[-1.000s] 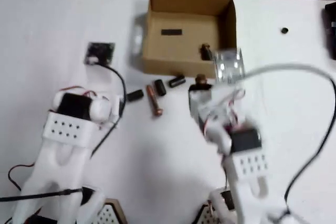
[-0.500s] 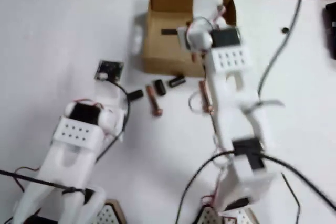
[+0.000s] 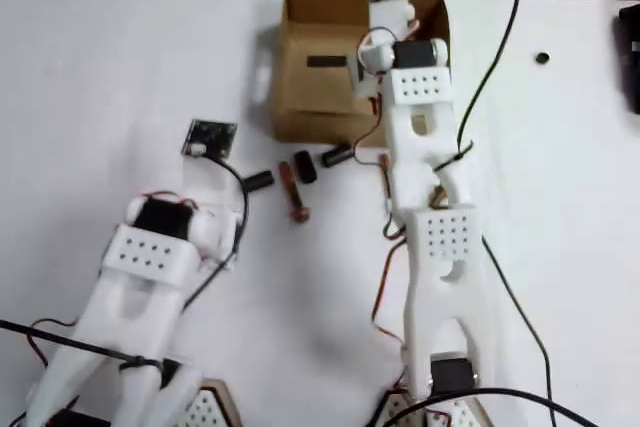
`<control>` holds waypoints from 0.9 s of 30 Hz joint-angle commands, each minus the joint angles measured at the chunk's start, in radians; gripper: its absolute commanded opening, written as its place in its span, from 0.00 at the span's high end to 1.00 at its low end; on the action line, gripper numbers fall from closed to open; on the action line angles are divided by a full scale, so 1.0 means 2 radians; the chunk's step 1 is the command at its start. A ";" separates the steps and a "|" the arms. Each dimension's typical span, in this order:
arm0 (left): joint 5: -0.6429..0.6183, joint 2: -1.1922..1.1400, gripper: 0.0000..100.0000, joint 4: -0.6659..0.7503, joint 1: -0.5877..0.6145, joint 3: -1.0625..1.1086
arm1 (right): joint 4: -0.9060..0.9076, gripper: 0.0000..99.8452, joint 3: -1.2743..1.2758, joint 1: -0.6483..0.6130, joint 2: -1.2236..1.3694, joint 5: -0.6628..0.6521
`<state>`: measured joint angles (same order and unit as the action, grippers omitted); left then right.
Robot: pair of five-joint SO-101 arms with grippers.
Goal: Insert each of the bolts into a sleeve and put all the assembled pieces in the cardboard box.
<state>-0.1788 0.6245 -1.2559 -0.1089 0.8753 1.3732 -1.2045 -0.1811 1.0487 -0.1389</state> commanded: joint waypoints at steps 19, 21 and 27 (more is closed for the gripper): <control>-0.001 0.008 0.98 0.005 -0.005 -0.003 | 0.153 0.65 -0.226 0.007 0.003 -0.002; -0.002 0.007 0.98 0.008 -0.003 -0.003 | 0.192 0.65 -0.234 0.007 -0.020 -0.002; -0.002 0.005 0.98 0.019 0.000 0.000 | 0.200 0.65 -0.153 0.033 -0.173 -0.004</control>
<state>-0.1772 0.6245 -1.2359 -0.1074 0.8784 1.7492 -1.5681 -0.1320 0.9260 -0.1450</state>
